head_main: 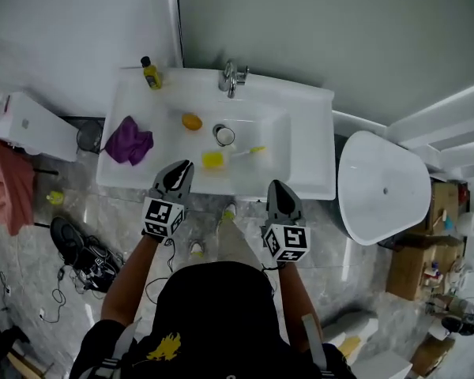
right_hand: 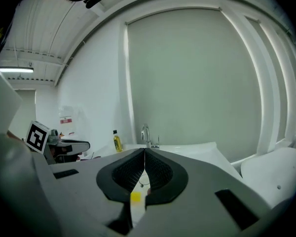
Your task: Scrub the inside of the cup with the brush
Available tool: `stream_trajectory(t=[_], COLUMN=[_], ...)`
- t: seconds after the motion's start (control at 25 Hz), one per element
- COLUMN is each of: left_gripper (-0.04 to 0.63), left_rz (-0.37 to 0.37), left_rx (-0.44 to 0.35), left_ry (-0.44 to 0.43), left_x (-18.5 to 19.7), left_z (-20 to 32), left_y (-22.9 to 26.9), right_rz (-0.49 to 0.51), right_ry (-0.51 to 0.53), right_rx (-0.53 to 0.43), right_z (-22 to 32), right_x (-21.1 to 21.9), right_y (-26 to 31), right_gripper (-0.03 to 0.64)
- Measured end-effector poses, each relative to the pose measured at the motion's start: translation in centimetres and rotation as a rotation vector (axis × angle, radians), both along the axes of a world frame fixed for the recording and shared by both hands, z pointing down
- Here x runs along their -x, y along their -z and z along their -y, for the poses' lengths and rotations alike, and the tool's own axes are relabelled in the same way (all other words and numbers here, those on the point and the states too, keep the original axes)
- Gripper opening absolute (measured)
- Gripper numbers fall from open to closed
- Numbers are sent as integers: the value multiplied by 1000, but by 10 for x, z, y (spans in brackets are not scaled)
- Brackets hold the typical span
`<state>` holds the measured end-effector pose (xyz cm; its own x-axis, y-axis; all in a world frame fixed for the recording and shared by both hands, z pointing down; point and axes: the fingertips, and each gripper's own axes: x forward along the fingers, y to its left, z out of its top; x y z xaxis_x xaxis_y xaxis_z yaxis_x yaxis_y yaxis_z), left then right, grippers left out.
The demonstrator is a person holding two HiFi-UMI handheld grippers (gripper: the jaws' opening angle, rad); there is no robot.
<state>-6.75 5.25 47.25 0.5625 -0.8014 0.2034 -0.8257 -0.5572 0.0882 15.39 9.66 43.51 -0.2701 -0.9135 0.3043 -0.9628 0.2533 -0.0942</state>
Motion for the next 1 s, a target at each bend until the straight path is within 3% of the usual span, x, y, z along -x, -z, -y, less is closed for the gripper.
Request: stream_trajectory(t=[0.32,0.64,0.8,1.0], left_gripper=[89,127,195,319], left_rz=[47,32,61,104], left_rx=[86,147,225,315], left_ry=[12,-53,-158,-352], left_x=[-39,-35,-40,-63], left_z=[94,161,176,183], left_y=[-35,-98,-149,-211], right_rz=[55,106,224,262], right_ry=[95,31,-52,-145], right_rx=[142,342,496,709], right_z=[116,166,180,184], right_x=[-11,7,15,12], right_y=[-52,-139,-191,-259], right_gripper=[28,32,76,97])
